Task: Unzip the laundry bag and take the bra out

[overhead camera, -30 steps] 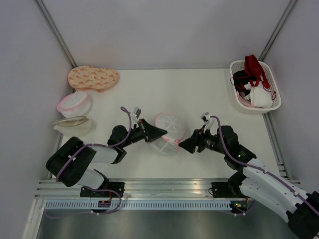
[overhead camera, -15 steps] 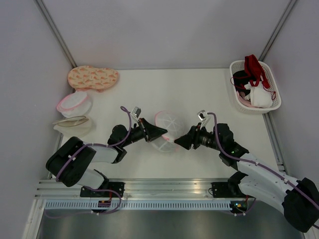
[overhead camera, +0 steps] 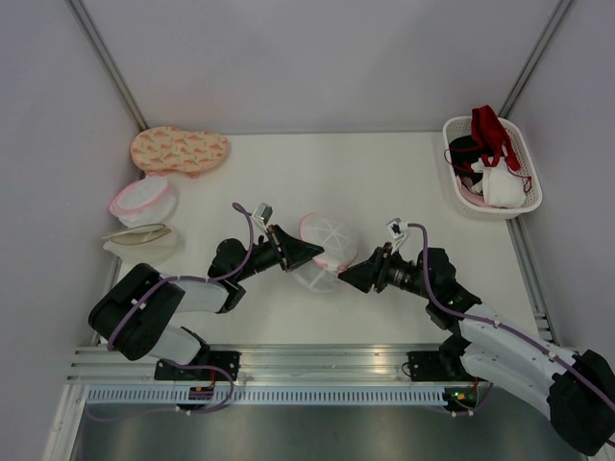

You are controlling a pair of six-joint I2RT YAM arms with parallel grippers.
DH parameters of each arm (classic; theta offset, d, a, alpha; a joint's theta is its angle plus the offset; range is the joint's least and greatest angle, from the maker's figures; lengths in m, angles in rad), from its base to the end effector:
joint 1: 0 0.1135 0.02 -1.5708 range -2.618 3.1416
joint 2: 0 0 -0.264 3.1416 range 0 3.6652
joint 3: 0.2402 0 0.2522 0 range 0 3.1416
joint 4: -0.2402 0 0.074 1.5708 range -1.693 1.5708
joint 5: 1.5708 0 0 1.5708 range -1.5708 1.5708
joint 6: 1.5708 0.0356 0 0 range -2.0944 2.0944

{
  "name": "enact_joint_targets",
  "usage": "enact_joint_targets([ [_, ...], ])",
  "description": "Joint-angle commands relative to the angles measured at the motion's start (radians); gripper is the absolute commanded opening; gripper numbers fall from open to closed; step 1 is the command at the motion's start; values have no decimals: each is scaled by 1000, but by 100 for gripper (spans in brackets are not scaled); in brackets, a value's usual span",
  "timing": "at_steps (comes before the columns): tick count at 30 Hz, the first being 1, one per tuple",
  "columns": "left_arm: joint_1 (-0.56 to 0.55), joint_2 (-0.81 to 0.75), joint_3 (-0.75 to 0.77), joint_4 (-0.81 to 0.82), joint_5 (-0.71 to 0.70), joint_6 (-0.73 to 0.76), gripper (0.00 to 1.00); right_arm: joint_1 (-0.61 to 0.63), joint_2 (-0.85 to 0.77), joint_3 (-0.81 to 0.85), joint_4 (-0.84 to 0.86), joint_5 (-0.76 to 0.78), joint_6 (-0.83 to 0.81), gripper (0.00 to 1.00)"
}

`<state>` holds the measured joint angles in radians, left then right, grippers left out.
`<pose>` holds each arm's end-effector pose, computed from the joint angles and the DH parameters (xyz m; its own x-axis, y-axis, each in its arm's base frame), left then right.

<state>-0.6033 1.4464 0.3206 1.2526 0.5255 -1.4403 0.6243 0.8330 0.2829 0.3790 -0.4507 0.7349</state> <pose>0.1964 -0.1570 0.1934 -0.8794 -0.4357 -0.1920 0.2204 -0.0152 -0.9753 0.1427 0.1219 0.2139 -0.6888 0.2477 -0.6813 -0.5561 0.4224 0.7158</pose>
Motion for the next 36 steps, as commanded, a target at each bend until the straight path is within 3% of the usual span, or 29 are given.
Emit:
enact_joint_targets([
  [1, 0, -15, 32, 410, -25, -37, 2, 2, 17, -2, 101, -8, 32, 57],
  [3, 0, -20, 28, 410, -27, -37, 2, 2, 38, -1, 144, -16, 41, 50],
  [10, -3, -40, 12, 409, -30, -34, 2, 2, 84, 4, 222, -22, 60, 42],
  [14, -3, -43, -2, 410, -32, -32, 2, 2, 65, 4, 209, -25, 61, 20],
  [17, -3, -46, -9, 410, -30, -28, 2, 2, 26, 4, 154, -17, 47, 10],
  [22, -3, -55, -26, 410, -24, -20, 2, 2, -40, 10, 25, 26, -12, 7],
  [27, 0, -69, -40, 409, -18, -14, 2, 2, -84, 42, -210, 107, -91, 0],
  [36, 11, -84, -45, 409, 19, -12, 2, 2, -118, 142, -534, 320, -212, 1],
])
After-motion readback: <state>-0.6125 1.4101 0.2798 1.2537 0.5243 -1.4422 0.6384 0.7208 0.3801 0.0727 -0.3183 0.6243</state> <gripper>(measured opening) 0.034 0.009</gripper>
